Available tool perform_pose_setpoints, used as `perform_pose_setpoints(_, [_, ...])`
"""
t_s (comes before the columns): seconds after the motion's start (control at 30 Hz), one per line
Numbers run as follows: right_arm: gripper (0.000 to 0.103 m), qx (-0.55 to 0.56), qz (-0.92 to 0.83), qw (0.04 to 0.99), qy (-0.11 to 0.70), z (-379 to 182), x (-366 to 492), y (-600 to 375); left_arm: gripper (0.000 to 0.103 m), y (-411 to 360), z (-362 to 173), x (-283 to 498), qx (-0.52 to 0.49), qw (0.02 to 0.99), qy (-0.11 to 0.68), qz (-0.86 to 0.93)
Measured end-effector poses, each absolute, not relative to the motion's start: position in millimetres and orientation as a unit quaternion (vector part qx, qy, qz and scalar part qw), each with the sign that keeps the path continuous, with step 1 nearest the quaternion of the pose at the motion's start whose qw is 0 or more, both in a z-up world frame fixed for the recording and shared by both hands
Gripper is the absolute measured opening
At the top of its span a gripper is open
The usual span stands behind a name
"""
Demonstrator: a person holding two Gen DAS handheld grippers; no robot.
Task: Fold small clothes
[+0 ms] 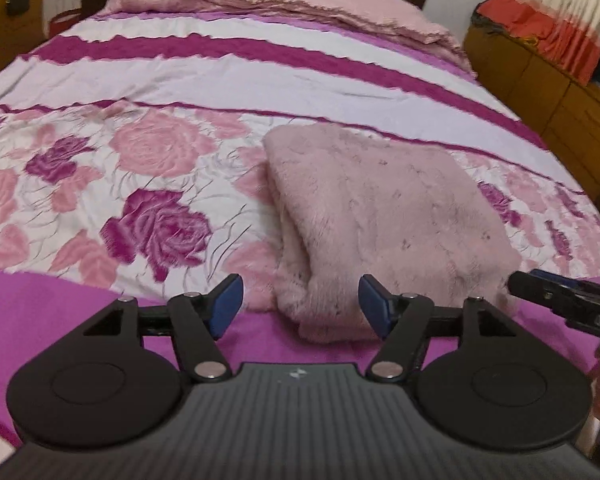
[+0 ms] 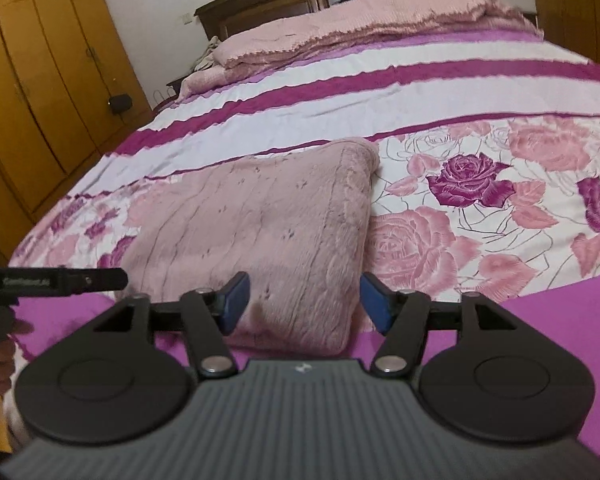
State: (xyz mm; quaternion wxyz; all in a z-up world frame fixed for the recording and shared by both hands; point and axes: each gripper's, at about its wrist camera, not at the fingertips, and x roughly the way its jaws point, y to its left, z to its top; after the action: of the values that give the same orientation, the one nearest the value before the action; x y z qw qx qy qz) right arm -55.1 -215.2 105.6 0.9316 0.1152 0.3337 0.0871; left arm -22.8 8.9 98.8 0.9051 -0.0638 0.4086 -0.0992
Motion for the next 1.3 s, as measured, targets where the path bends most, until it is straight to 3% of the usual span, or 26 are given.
perform_pose_setpoints(0.43, [0.069, -0.002, 0.027, 0.937, 0.349, 72.5, -86.1, -188.5, 0.076, -29.4, 56.0, -49.9, -0.041, 0.899, 0.427, -0.083])
perform_pose_setpoints(1.3, [0.071, 0.006, 0.006, 0.933, 0.359, 54.9, -86.3, -186.2, 0.083, -46.9, 35.2, -54.0, 0.021, 0.905, 0.418, -0.07])
